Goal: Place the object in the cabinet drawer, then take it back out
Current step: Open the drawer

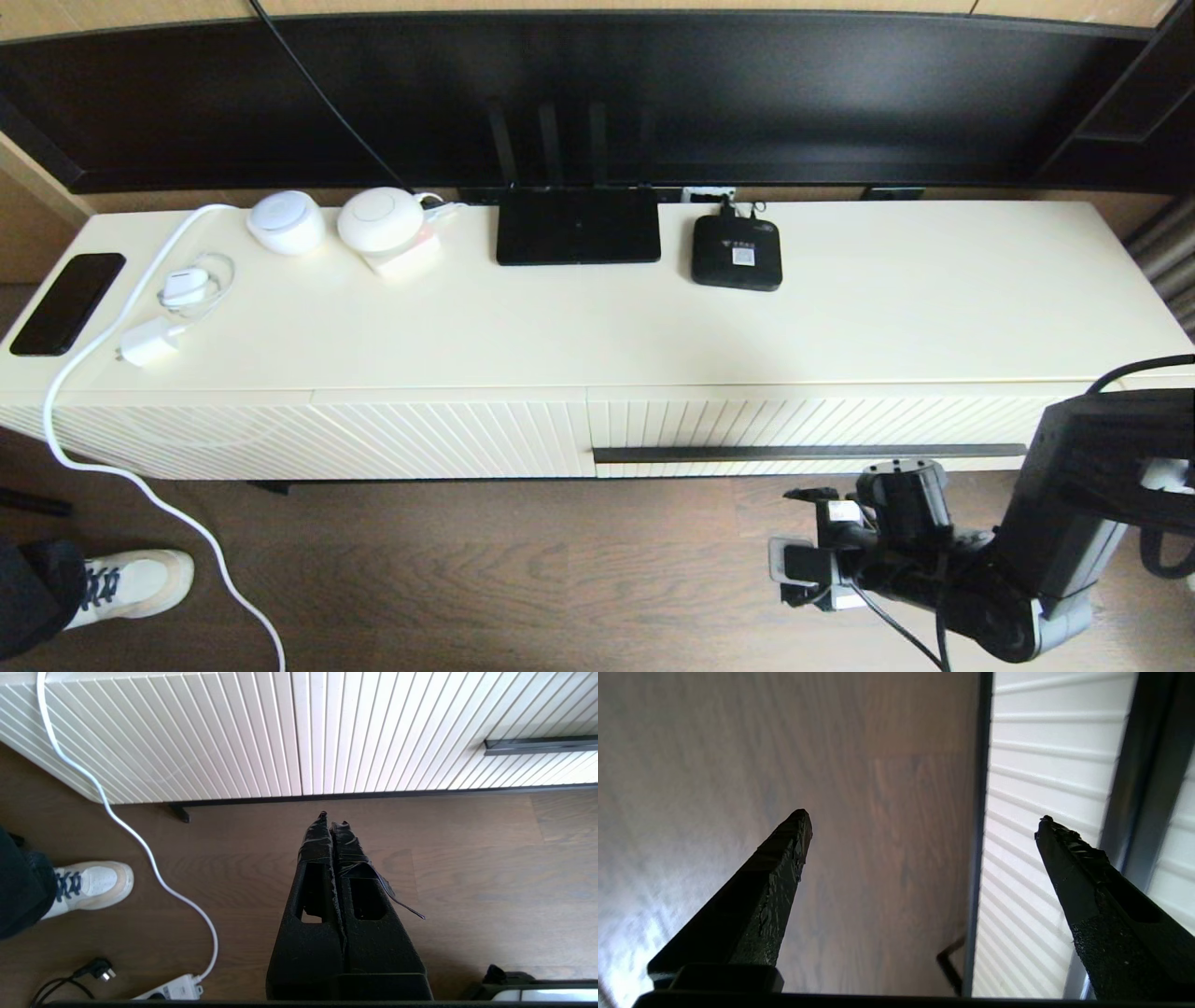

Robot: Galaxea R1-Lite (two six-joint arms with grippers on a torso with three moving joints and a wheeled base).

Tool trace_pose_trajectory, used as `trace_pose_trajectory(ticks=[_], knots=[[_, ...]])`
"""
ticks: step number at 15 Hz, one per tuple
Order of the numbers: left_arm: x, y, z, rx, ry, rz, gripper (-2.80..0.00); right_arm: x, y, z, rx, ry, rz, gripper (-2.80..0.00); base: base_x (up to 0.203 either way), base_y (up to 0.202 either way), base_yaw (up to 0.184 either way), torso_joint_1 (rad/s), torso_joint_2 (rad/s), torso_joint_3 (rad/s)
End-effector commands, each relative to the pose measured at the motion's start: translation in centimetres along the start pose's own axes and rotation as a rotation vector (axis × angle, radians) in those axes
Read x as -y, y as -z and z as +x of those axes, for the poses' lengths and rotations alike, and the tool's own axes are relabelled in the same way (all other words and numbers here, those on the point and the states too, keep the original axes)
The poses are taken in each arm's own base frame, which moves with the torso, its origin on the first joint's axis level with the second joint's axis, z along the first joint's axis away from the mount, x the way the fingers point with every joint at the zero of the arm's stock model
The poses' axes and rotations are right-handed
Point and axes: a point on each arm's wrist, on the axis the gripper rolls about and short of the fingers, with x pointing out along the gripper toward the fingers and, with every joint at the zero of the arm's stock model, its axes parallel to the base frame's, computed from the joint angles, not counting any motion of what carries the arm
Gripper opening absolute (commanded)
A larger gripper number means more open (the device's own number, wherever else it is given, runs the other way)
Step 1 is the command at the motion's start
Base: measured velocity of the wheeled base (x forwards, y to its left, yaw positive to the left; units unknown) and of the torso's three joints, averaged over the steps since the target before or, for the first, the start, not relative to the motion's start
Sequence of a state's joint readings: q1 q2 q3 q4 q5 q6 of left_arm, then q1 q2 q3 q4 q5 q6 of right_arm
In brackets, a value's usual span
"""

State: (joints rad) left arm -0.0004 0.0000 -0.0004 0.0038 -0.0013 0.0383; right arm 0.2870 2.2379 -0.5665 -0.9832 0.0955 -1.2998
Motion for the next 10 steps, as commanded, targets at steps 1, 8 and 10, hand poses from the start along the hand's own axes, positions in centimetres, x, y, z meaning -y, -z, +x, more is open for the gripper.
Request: trace_pose_trajectory(ticks=[1,8,10], knots=[[0.0,0.0,0.0,-0.003,0.0,0.0,-2.8,0.0,0.0,-0.5,0.004,0.004,-0.006,0.0,0.0,0.0,0.0,0.0,0.0,0.0],[0.0,0.0,0.0,-0.001,0.0,0.0,-2.8,3.2,-1.1,-2.0,0.044,0.125,-0.024,0.0,0.0,0.0,0.0,0.0,0.0,0.0],[0.0,0.0,0.0,0.0,0.0,0.0,-2.8,3.5,-1.1,-1.1,0.044,0.132,-0.026,0.0,0.0,0.0,0.0,0.0,0.0,0.0]])
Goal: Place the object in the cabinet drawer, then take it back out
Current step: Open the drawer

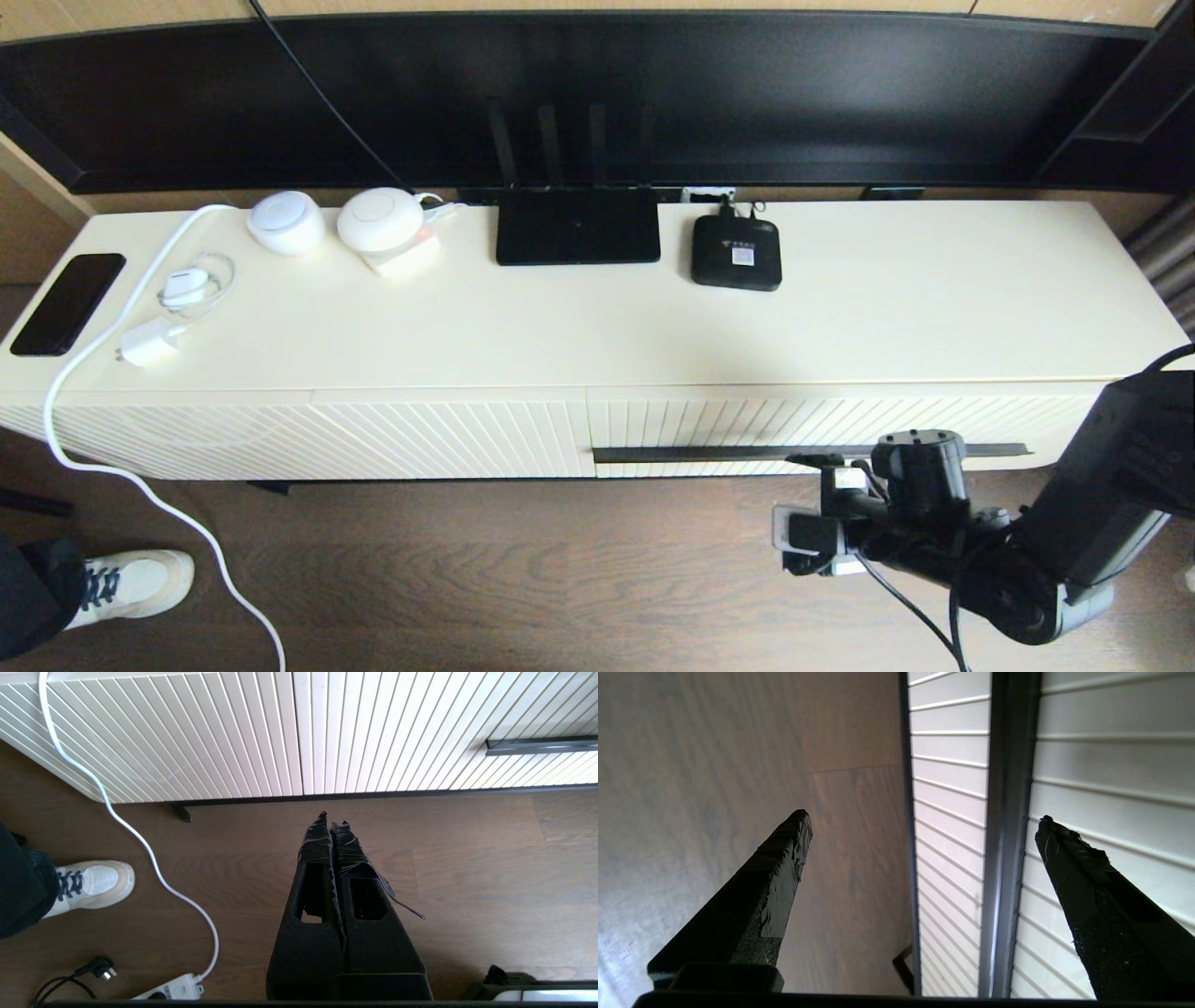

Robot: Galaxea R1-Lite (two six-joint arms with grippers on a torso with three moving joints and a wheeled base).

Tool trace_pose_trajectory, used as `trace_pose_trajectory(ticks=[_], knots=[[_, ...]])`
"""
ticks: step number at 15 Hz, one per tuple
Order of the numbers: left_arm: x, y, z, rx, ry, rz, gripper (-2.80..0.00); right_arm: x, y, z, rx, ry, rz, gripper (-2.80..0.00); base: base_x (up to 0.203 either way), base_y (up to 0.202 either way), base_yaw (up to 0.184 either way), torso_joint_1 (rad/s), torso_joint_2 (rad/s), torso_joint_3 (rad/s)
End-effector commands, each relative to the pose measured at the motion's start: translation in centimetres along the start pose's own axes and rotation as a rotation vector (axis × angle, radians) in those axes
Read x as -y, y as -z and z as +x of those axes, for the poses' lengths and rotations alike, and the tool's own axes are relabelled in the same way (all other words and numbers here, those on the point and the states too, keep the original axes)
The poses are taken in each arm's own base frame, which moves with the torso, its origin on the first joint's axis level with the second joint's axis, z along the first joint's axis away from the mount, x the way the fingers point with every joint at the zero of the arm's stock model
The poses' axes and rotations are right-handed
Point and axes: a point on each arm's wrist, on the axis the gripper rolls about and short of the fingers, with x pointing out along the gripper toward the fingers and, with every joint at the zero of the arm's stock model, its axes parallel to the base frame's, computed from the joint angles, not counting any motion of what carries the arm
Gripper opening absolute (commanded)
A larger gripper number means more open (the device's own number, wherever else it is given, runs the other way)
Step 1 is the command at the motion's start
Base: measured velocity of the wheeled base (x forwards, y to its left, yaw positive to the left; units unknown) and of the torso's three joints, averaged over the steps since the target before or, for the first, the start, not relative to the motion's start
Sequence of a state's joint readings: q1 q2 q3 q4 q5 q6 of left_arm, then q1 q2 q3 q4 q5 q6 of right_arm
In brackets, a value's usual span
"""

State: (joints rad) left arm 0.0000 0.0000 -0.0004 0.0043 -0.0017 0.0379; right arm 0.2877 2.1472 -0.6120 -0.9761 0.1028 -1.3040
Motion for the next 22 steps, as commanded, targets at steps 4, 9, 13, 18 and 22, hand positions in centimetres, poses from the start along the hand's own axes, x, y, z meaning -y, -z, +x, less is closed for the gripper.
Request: trace_pose_trajectory(ticks=[4,9,13,18,22], knots=[[0.0,0.0,0.0,-0.002,0.0,0.0,-2.8,0.5,0.2,2.3,0.005,0.027,-0.009,0.0,0.0,0.0,0.0,0.0,0.0,0.0],[0.0,0.0,0.0,-0.002,0.0,0.0,-2.8,0.6,0.7,3.1,-0.007,0.03,-0.003,0.0,0.0,0.0,0.0,0.0,0.0,0.0],[0.0,0.0,0.0,-0.001,0.0,0.0,-2.8,0.4,1.2,3.4,-0.018,0.024,0.003,0.0,0.0,0.0,0.0,0.0,0.0,0.0],[0.0,0.0,0.0,-0.002,0.0,0.0,-2.8,-0.3,1.4,3.2,-0.024,0.0,0.009,0.0,0.0,0.0,0.0,0.0,0.0,0.0],[0.0,0.0,0.0,-0.002,0.0,0.0,-2.8,-1.9,1.7,2.6,-0.039,-0.056,0.016,0.0,0.0,0.0,0.0,0.0,0.0,0.0]])
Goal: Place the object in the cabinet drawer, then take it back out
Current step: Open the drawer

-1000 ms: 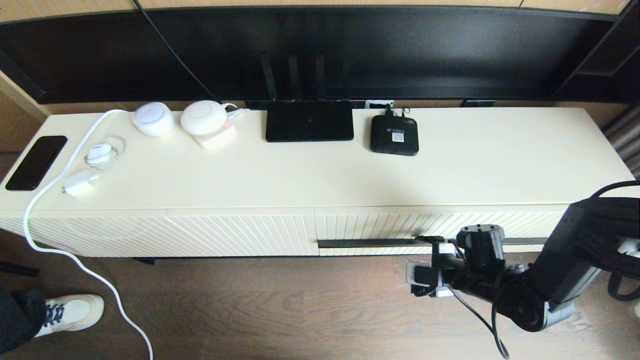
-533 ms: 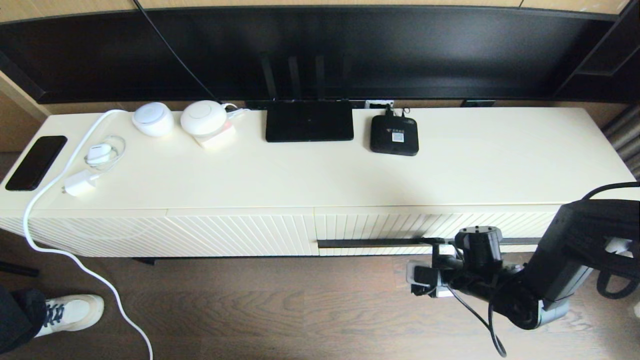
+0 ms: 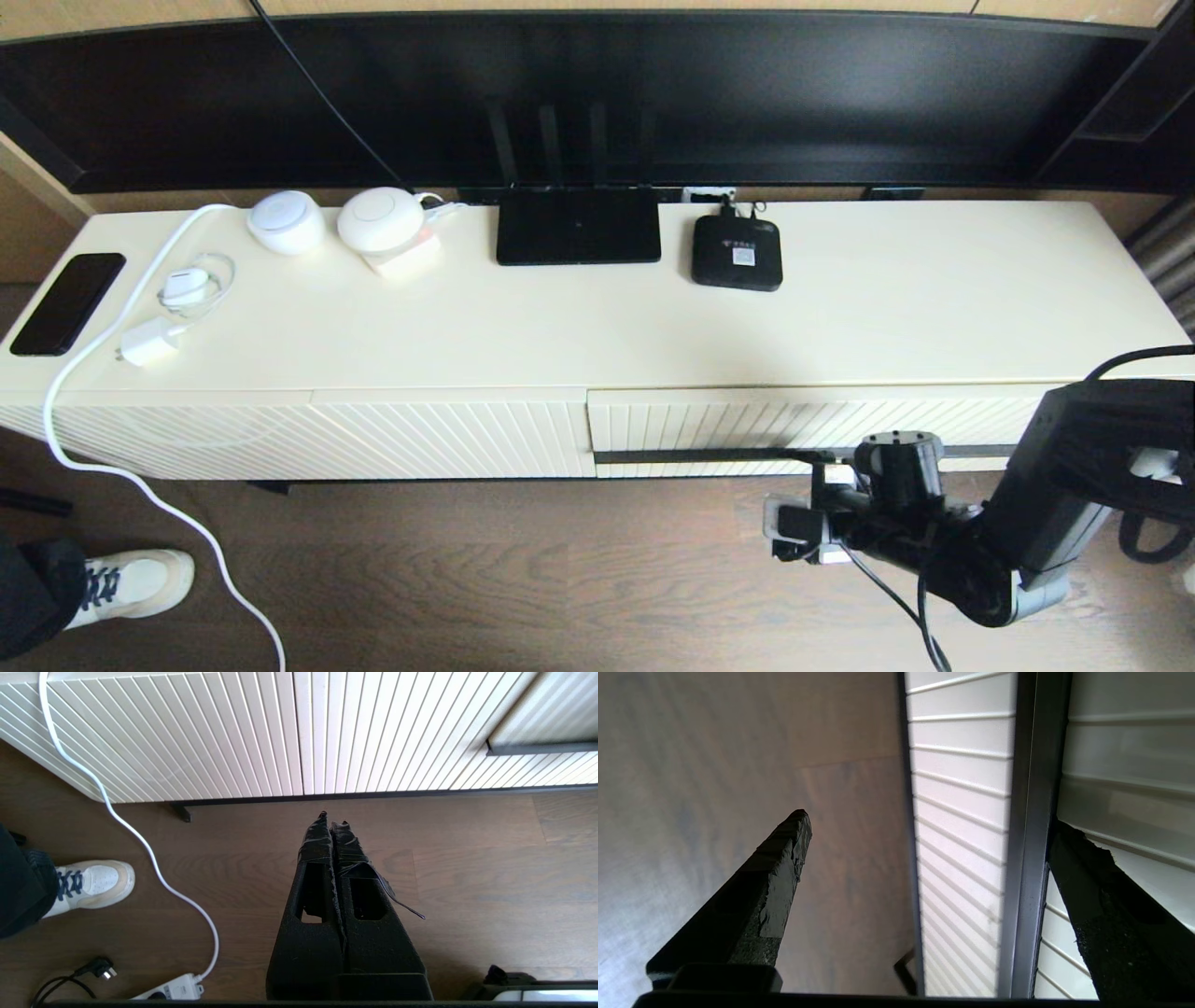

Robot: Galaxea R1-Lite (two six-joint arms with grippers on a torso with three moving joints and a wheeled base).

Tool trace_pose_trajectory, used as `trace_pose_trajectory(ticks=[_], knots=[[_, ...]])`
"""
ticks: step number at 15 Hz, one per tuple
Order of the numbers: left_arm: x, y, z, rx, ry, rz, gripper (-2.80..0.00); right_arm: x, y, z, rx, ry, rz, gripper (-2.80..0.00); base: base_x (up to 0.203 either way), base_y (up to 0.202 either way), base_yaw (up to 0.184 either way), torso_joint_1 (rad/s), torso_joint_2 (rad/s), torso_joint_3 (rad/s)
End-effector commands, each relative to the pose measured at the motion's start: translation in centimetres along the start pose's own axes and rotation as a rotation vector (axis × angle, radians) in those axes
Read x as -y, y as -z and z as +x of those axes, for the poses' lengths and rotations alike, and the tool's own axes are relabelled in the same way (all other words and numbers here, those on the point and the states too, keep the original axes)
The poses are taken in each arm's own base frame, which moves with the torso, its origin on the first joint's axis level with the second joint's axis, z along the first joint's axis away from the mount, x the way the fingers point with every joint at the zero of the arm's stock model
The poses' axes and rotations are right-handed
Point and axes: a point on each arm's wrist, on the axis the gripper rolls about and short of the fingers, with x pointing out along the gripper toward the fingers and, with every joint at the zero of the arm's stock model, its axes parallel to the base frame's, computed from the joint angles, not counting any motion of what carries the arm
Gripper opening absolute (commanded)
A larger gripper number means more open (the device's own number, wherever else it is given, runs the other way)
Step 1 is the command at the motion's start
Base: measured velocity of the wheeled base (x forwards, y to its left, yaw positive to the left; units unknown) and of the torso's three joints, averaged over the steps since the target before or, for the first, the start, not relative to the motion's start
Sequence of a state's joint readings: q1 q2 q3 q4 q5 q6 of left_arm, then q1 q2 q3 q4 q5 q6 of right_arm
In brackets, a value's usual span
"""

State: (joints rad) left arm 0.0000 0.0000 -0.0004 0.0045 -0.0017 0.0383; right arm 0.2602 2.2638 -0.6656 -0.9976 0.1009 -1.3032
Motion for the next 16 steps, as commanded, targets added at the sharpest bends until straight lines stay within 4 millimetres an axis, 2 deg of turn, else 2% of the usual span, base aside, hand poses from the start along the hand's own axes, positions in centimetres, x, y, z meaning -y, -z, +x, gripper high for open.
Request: trace_pose_trajectory(ticks=[1,6,8,10,16], knots=[[0.0,0.0,0.0,-0.001,0.0,0.0,-2.8,-1.0,0.2,-0.3,-0.009,-0.042,-0.003,0.0,0.0,0.0,0.0,0.0,0.0,0.0],[0.0,0.0,0.0,-0.002,0.0,0.0,-2.8,-3.0,0.3,-2.0,-0.023,-0.116,0.003,0.0,0.0,0.0,0.0,0.0,0.0,0.0],[0.0,0.0,0.0,-0.002,0.0,0.0,-2.8,-3.2,0.1,-3.1,-0.021,-0.118,-0.001,0.0,0.0,0.0,0.0,0.0,0.0,0.0],[0.0,0.0,0.0,-0.002,0.0,0.0,-2.8,-3.0,-0.2,-4.5,-0.015,-0.11,-0.004,0.0,0.0,0.0,0.0,0.0,0.0,0.0],[0.0,0.0,0.0,-0.002,0.0,0.0,-2.8,-0.7,-1.2,-8.8,0.013,-0.012,-0.012,0.0,0.0,0.0,0.0,0.0,0.0,0.0]])
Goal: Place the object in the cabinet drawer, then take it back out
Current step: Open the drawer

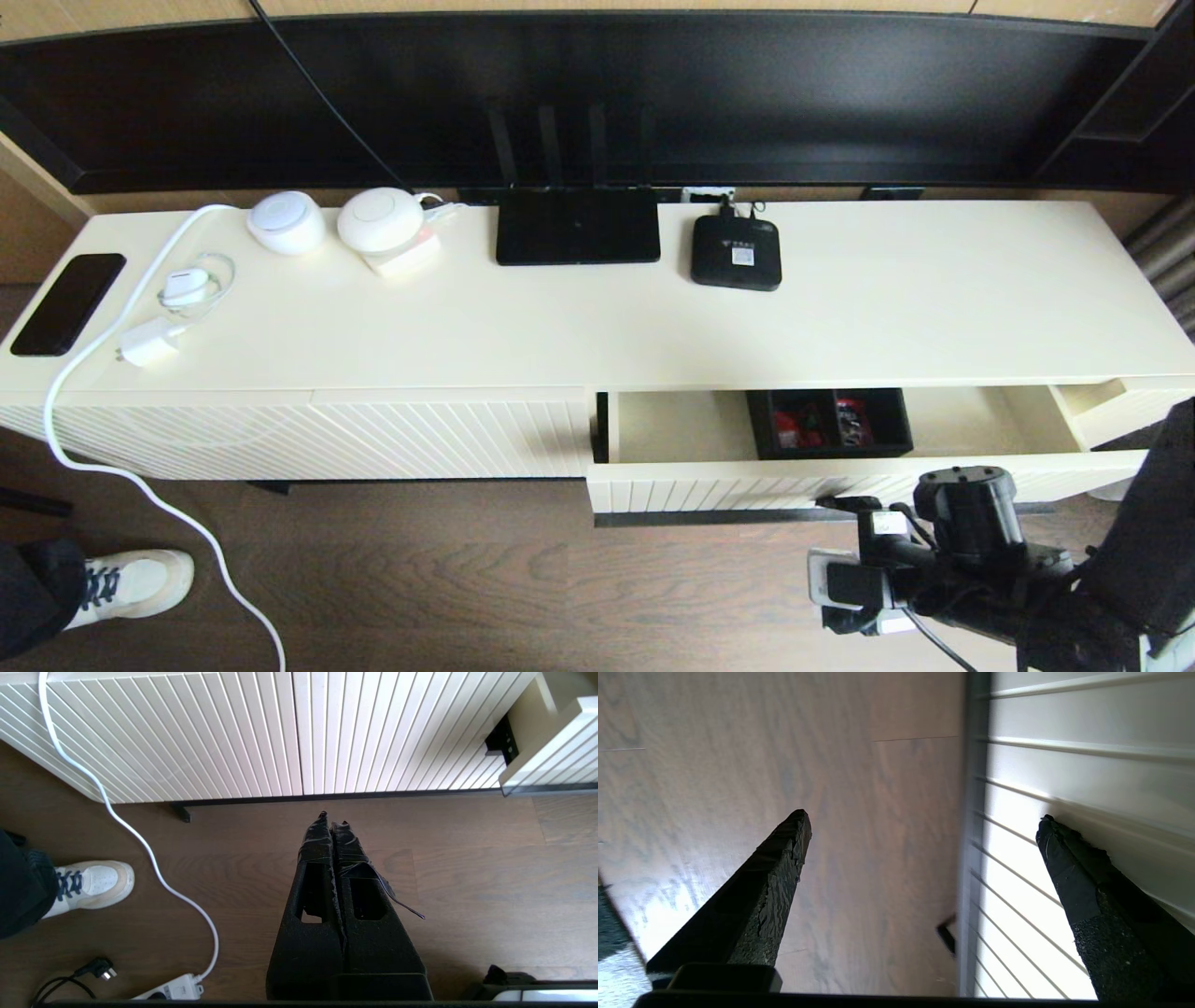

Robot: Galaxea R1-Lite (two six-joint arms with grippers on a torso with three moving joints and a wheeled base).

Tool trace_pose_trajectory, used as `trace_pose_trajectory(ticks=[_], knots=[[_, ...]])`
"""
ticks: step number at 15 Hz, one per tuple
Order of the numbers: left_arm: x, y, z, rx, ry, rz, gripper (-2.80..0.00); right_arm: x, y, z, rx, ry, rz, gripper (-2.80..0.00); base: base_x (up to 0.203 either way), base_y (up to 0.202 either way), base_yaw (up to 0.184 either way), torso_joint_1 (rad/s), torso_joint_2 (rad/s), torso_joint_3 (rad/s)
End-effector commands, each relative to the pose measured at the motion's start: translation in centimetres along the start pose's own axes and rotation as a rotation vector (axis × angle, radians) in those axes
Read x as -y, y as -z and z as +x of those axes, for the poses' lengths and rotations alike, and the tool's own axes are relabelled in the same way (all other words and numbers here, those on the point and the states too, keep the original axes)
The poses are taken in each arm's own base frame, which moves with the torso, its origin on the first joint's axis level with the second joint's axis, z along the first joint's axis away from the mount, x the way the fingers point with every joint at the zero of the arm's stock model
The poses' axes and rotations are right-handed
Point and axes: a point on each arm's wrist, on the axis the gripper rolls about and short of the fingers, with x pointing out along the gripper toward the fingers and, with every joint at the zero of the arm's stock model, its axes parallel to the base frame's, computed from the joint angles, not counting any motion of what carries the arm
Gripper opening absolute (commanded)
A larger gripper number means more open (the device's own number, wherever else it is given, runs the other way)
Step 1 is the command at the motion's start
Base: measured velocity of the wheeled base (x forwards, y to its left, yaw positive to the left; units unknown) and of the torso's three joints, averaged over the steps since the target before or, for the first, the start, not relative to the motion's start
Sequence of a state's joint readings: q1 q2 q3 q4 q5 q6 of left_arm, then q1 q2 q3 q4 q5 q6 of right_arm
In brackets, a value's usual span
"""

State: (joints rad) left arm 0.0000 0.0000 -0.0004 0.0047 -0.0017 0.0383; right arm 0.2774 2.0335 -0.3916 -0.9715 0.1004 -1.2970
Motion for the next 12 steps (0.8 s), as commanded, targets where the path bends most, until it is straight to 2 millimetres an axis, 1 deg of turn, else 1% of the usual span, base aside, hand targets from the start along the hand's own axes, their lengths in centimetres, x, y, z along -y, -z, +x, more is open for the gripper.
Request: trace_pose_trajectory(ticks=[1,2,3,5,7,9,10,12], knots=[[0.0,0.0,0.0,0.0,0.0,0.0,-2.8,1.1,-0.6,-2.4,0.019,0.066,-0.016,0.0,0.0,0.0,0.0,0.0,0.0,0.0],[0.0,0.0,0.0,-0.001,0.0,0.0,-2.8,1.2,-0.7,-3.4,0.02,0.069,-0.016,0.0,0.0,0.0,0.0,0.0,0.0,0.0],[0.0,0.0,0.0,0.0,0.0,0.0,-2.8,1.3,-0.8,-4.4,0.021,0.08,-0.019,-2.8,0.0,0.0,0.0,0.0,0.0,0.0],[0.0,0.0,0.0,0.0,0.0,0.0,-2.8,1.7,-1.3,-7.2,0.023,0.093,-0.021,-2.8,0.0,0.0,0.0,0.0,0.0,0.0],[0.0,0.0,0.0,-0.001,0.0,0.0,-2.8,1.6,-1.5,-10.3,0.01,0.046,-0.006,-2.8,0.0,0.0,0.0,0.0,0.0,0.0],[0.0,0.0,0.0,-0.001,0.0,0.0,-2.8,1.5,-1.9,-13.5,0.0,0.014,0.073,-2.8,0.0,0.0,0.0,0.0,0.0,0.0],[0.0,0.0,0.0,-0.001,0.0,0.0,-2.8,1.9,-2.1,-15.2,-0.006,0.015,0.156,-2.8,0.0,0.0,0.0,0.0,0.0,0.0],[0.0,0.0,0.0,-0.001,0.0,0.0,-2.8,3.0,-2.6,-17.8,-0.045,0.023,0.454,-2.8,0.0,0.0,0.0,0.0,0.0,0.0]])
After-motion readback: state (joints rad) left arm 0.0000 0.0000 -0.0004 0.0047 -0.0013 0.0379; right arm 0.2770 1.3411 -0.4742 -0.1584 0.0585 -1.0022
